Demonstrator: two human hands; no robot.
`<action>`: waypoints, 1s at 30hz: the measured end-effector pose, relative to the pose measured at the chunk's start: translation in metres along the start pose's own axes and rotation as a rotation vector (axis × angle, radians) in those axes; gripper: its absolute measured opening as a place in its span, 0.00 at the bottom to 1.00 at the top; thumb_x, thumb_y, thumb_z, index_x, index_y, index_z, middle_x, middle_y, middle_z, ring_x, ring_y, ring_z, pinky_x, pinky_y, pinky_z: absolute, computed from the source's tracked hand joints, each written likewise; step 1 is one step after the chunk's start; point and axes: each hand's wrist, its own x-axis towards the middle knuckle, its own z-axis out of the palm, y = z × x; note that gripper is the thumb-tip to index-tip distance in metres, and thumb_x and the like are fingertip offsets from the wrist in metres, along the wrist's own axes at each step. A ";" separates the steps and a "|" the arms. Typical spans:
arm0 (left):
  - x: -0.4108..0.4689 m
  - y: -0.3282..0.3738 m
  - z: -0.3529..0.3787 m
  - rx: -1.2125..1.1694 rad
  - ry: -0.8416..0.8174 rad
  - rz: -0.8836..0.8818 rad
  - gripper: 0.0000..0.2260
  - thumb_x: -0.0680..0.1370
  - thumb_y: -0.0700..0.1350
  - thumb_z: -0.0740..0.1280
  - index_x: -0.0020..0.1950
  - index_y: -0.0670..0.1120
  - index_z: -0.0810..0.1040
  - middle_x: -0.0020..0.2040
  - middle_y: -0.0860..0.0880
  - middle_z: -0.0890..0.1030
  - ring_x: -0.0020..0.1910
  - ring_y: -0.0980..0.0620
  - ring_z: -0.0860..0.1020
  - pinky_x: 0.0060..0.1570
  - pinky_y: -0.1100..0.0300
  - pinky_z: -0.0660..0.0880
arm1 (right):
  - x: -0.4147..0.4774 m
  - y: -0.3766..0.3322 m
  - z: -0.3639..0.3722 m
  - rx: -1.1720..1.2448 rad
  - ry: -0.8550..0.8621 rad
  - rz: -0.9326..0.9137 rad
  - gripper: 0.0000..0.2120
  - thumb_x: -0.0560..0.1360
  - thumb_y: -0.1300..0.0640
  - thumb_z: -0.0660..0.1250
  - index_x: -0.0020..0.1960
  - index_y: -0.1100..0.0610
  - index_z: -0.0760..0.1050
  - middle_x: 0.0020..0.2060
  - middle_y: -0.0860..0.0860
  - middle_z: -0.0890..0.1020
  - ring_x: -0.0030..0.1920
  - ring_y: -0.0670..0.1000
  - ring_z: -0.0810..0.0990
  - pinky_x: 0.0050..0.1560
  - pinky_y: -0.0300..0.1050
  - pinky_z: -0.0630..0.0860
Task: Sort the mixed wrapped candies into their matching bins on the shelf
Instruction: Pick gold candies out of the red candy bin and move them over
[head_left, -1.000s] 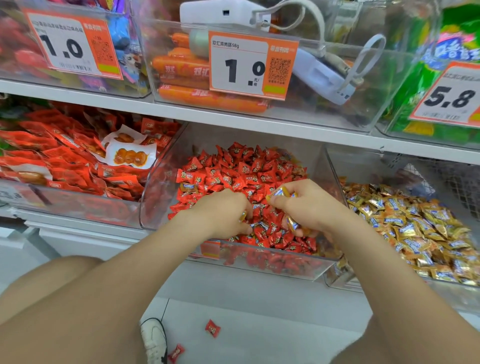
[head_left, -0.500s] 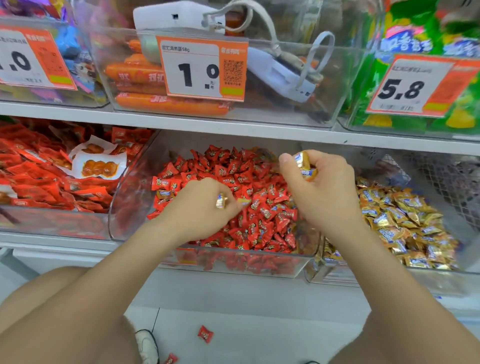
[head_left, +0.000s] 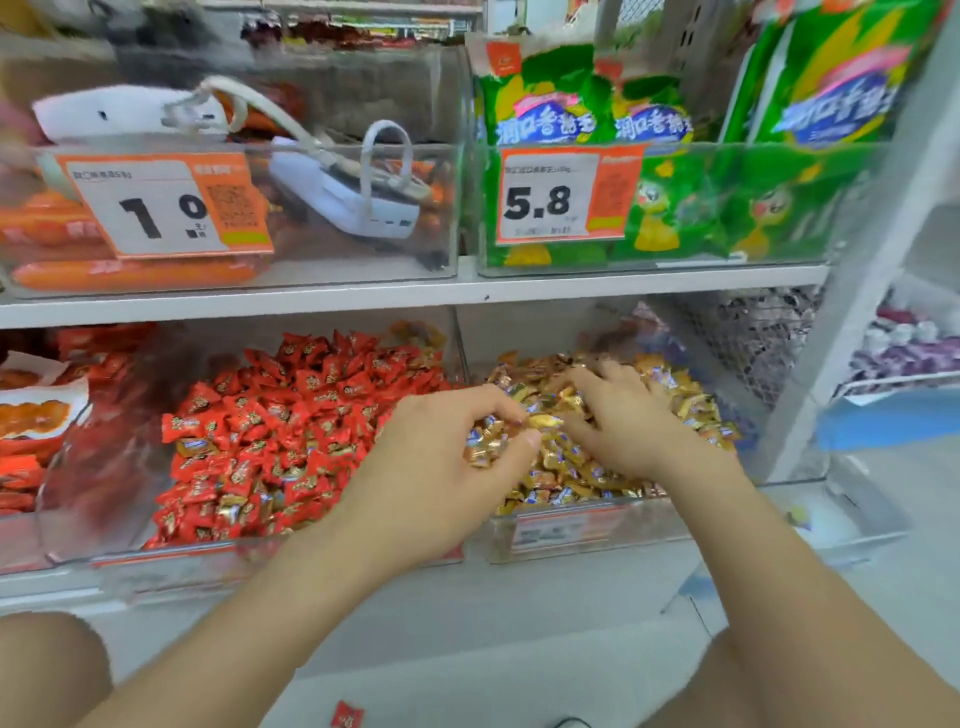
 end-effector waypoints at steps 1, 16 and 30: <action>0.006 0.008 0.011 0.061 -0.016 0.032 0.08 0.79 0.59 0.68 0.52 0.58 0.83 0.47 0.61 0.83 0.48 0.62 0.79 0.51 0.60 0.74 | 0.000 0.007 -0.002 0.015 0.053 0.002 0.22 0.81 0.38 0.64 0.73 0.42 0.70 0.66 0.54 0.73 0.70 0.61 0.70 0.71 0.62 0.66; 0.108 0.010 0.086 0.721 -0.319 0.080 0.28 0.83 0.65 0.58 0.80 0.55 0.62 0.73 0.43 0.71 0.70 0.37 0.73 0.67 0.41 0.69 | -0.034 0.044 -0.032 0.494 0.408 0.177 0.07 0.78 0.58 0.68 0.48 0.48 0.84 0.37 0.41 0.84 0.40 0.37 0.81 0.46 0.33 0.76; -0.036 -0.148 -0.087 0.689 -0.073 -0.431 0.22 0.70 0.67 0.55 0.46 0.52 0.77 0.46 0.48 0.77 0.51 0.40 0.79 0.51 0.44 0.79 | -0.027 -0.174 0.013 0.257 0.132 -0.383 0.12 0.76 0.61 0.64 0.53 0.51 0.83 0.50 0.51 0.85 0.52 0.55 0.83 0.54 0.51 0.80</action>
